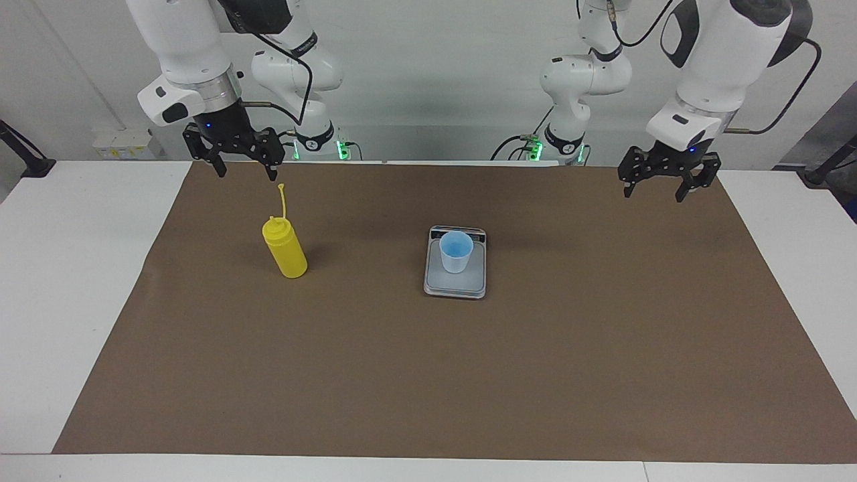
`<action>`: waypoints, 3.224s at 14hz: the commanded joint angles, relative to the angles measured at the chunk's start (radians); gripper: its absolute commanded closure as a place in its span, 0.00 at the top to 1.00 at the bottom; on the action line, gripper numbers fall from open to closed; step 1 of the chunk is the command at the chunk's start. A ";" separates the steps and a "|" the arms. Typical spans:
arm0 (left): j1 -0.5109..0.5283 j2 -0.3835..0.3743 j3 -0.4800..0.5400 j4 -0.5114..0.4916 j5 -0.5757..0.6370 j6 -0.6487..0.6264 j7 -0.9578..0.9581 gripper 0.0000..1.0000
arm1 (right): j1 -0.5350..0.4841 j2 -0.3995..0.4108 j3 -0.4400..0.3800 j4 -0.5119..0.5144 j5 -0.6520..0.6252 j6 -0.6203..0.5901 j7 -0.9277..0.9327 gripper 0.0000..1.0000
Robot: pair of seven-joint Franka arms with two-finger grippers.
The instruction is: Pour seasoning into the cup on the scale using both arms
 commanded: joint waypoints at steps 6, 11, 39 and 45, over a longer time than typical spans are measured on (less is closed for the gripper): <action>0.041 -0.032 -0.004 -0.021 -0.021 -0.059 0.109 1.00 | -0.014 0.003 0.004 0.007 0.016 -0.015 -0.017 1.00; 0.072 0.051 -0.006 0.082 -0.032 -0.087 0.095 1.00 | -0.014 0.003 0.004 0.008 0.014 -0.015 -0.017 1.00; 0.050 0.048 -0.009 0.058 -0.030 -0.055 0.017 1.00 | -0.014 0.003 0.004 0.008 0.016 -0.015 -0.017 1.00; 0.064 0.047 -0.009 0.058 -0.030 -0.053 0.015 1.00 | -0.014 0.003 0.004 0.008 0.014 -0.015 -0.017 1.00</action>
